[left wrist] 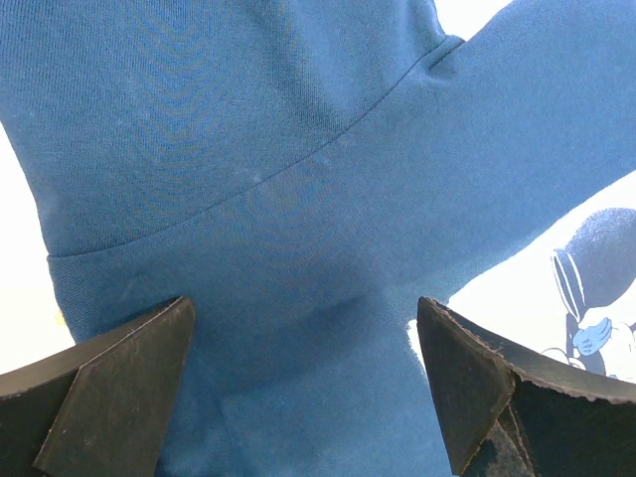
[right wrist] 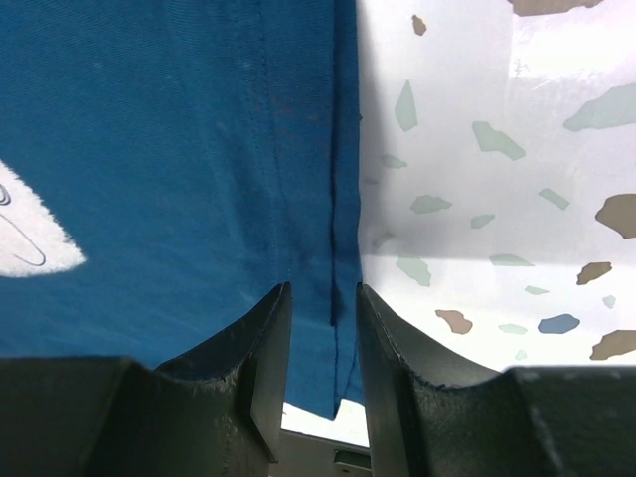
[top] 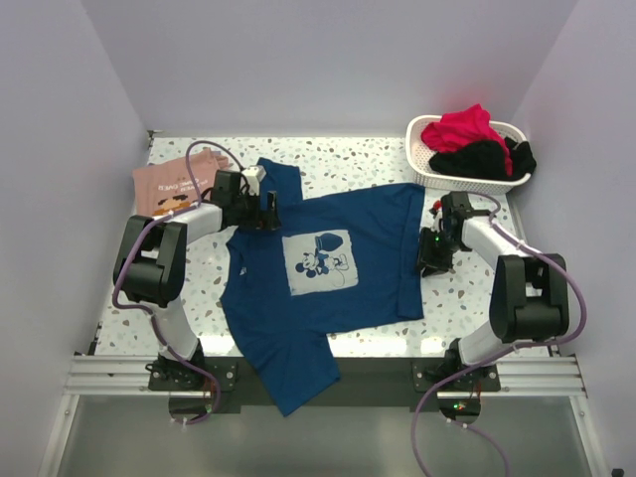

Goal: Fold and stack the t-shirts
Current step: Flatten the tshirt out

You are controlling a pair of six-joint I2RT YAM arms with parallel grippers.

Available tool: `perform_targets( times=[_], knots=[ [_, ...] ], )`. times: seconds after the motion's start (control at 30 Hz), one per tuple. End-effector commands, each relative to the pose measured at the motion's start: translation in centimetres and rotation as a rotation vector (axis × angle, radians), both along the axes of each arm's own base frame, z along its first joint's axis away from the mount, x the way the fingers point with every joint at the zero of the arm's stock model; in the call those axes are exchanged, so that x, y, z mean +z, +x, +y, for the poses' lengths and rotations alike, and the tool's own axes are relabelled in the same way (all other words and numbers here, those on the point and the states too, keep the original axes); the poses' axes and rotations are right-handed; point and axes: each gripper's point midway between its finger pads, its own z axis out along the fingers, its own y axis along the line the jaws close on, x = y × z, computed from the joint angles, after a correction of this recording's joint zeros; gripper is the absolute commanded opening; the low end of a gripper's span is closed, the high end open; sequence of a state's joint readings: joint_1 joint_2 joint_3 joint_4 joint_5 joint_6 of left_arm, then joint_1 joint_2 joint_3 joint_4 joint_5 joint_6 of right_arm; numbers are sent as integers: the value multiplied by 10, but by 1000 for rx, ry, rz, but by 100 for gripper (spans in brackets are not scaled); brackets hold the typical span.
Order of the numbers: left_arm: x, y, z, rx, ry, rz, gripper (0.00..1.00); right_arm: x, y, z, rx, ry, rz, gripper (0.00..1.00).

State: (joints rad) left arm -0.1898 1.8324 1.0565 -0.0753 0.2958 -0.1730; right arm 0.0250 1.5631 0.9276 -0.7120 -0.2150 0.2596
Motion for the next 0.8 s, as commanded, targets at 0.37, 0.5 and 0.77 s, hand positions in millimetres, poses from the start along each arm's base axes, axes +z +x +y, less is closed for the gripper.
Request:
perform_targets(
  times=[0.37,0.5,0.77],
  knots=[
    [-32,-24,12,25,33,133,100,-17,-20,5,2,34,34,35],
    [-33,-25,12,22,33,135,100,-14,-17,6,0,39,18,30],
    [-36,-25,12,21,31,140,100,-13,-12,9,1,63,-8,24]
  ],
)
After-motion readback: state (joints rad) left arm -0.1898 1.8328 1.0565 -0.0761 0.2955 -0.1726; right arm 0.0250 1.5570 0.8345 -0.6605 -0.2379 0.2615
